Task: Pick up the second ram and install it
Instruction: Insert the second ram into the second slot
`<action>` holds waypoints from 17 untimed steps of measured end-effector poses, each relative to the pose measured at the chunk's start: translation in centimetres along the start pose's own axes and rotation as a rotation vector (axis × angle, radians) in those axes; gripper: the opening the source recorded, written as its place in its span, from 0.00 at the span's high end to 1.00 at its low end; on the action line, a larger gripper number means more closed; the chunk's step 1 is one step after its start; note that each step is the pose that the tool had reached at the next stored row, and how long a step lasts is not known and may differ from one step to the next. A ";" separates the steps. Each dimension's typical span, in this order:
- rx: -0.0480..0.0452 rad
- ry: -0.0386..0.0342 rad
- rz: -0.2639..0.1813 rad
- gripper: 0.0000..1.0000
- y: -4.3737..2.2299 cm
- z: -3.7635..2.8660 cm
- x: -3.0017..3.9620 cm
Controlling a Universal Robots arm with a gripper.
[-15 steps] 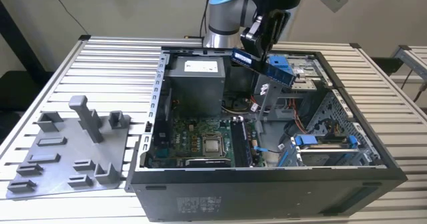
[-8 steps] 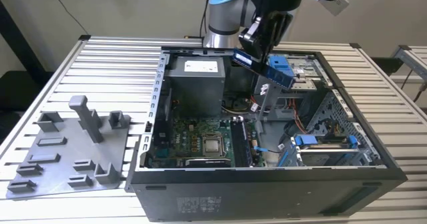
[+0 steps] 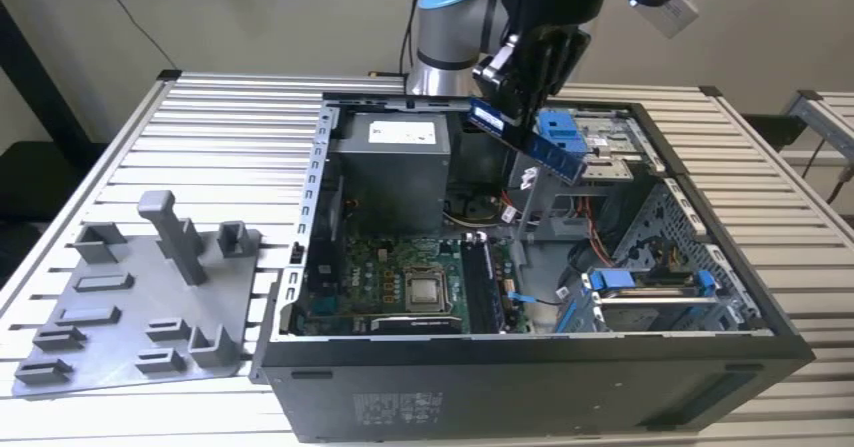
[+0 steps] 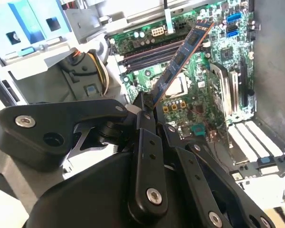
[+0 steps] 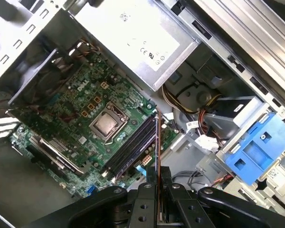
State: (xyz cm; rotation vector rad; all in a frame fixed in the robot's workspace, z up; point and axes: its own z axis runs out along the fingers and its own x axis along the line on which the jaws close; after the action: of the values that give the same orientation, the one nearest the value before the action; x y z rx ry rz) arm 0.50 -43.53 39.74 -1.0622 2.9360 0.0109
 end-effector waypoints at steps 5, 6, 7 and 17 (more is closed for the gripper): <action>0.0012 0.0000 0.059 0.86 -0.01 0.09 0.01; 0.0014 -0.0001 0.071 0.86 -0.01 0.11 0.01; 0.0016 0.0000 0.081 0.86 -0.01 0.13 0.01; 0.0030 -0.0001 0.147 0.86 -0.01 0.24 0.01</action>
State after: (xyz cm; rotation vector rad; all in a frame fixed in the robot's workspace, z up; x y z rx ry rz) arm 0.50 -43.55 39.50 -0.8429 3.0058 0.0087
